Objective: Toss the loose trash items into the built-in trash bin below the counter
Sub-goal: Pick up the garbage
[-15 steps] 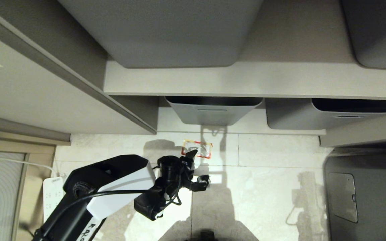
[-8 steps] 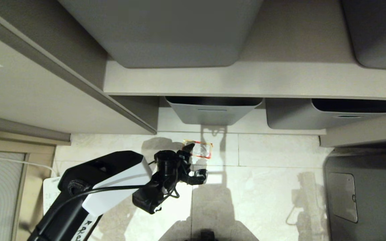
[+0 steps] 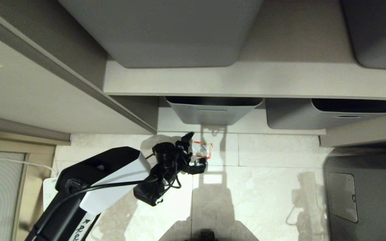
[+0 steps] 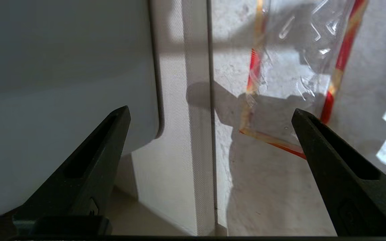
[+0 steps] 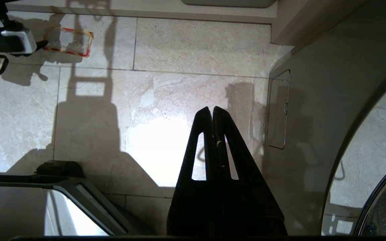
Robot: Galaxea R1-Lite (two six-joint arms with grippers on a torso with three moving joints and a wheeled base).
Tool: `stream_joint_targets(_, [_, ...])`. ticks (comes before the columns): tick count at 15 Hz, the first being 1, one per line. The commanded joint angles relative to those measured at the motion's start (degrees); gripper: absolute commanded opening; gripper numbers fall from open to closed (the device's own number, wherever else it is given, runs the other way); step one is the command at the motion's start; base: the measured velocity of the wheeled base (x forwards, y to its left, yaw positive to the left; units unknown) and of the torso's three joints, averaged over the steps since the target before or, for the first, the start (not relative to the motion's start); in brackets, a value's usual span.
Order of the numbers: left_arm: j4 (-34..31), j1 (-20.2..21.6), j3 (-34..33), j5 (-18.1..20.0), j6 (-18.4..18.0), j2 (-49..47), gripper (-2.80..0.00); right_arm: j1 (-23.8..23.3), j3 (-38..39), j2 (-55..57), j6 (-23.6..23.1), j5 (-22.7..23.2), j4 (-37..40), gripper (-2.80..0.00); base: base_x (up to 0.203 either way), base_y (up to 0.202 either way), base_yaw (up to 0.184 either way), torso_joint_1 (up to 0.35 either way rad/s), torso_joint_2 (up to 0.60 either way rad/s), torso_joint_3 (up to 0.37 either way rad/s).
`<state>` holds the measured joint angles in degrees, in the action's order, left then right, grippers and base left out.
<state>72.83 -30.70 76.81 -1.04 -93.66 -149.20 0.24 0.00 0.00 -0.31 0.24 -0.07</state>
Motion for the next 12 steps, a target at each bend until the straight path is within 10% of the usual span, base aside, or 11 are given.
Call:
stream_joint_targets(1, [0.44, 0.02, -0.34, -0.02, -0.44, 1.08, 0.0, 0.02, 0.0, -0.03, -0.04, 0.02, -0.01, -2.8, 0.0, 0.0, 0.0, 0.0, 0.0, 0.0])
stream_joint_targets(12, [0.39, -0.68, -10.54, 0.25, 6.91, 2.87, 0.0, 0.02, 0.0, -0.09, -0.04, 0.02, -0.01, -2.8, 0.0, 0.0, 0.0, 0.0, 0.0, 0.0])
